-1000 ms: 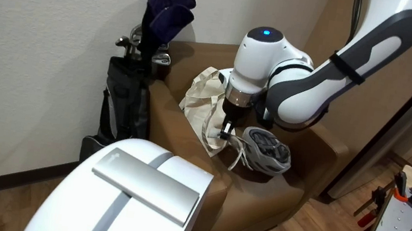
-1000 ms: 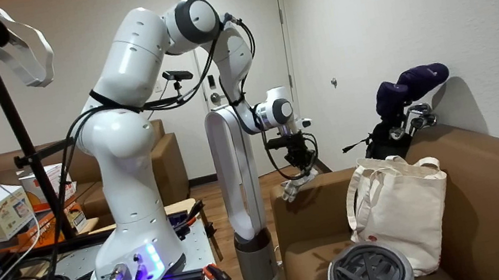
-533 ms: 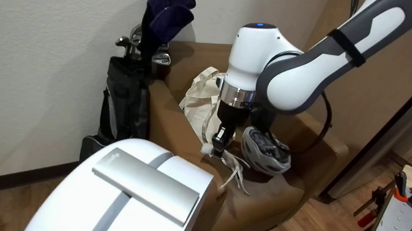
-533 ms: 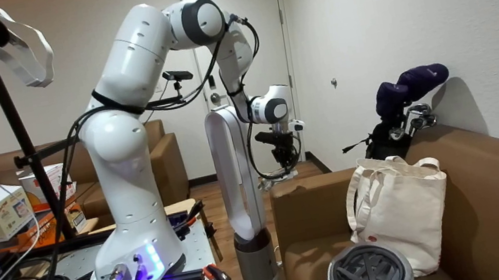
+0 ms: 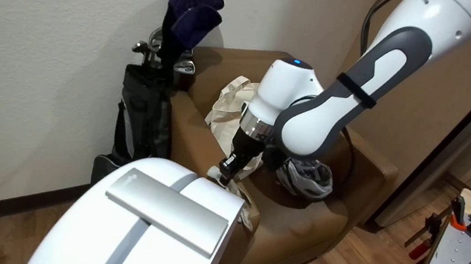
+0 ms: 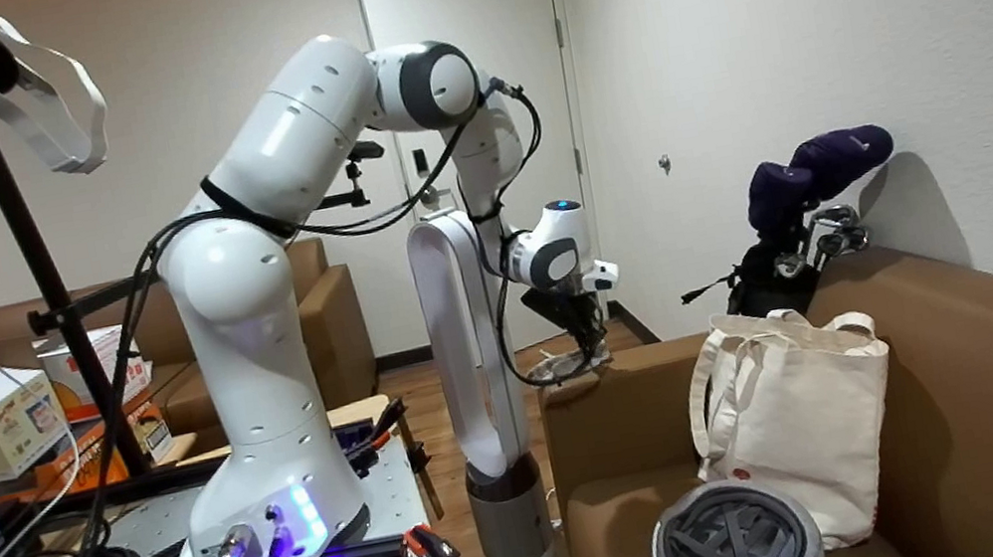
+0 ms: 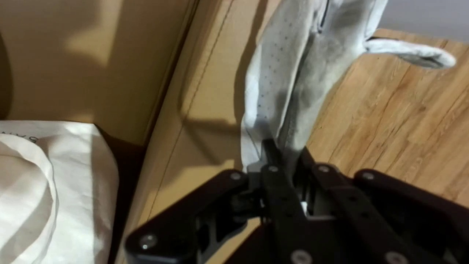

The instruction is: Move the white object to the arm of the couch

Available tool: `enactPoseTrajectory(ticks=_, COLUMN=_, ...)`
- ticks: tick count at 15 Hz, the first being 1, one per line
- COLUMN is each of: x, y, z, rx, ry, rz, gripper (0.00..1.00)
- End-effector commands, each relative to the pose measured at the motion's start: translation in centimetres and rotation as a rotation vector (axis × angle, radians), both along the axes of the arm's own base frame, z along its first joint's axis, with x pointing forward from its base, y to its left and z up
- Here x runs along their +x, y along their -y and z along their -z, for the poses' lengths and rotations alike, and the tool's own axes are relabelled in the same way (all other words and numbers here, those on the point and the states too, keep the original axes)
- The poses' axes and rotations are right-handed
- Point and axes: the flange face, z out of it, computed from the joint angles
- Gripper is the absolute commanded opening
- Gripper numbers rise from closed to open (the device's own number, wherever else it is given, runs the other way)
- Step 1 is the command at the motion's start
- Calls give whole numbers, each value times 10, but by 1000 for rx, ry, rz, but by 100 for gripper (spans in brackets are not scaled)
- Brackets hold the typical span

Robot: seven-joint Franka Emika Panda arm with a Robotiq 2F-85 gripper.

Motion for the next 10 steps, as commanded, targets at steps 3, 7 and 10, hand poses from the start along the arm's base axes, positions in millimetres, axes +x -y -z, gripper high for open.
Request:
enactPoseTrajectory(ticks=3, x=13, y=-3, z=15, rx=-1, ry=116, rz=94, gripper=3)
enactPoseTrajectory(ticks=7, x=14, y=-1, z=16, rx=-44, ry=138, rz=180, gripper=3)
enactPoseTrajectory(ticks=10, x=15, y=1, z=20, rx=-48, ry=115, rz=253, gripper=3)
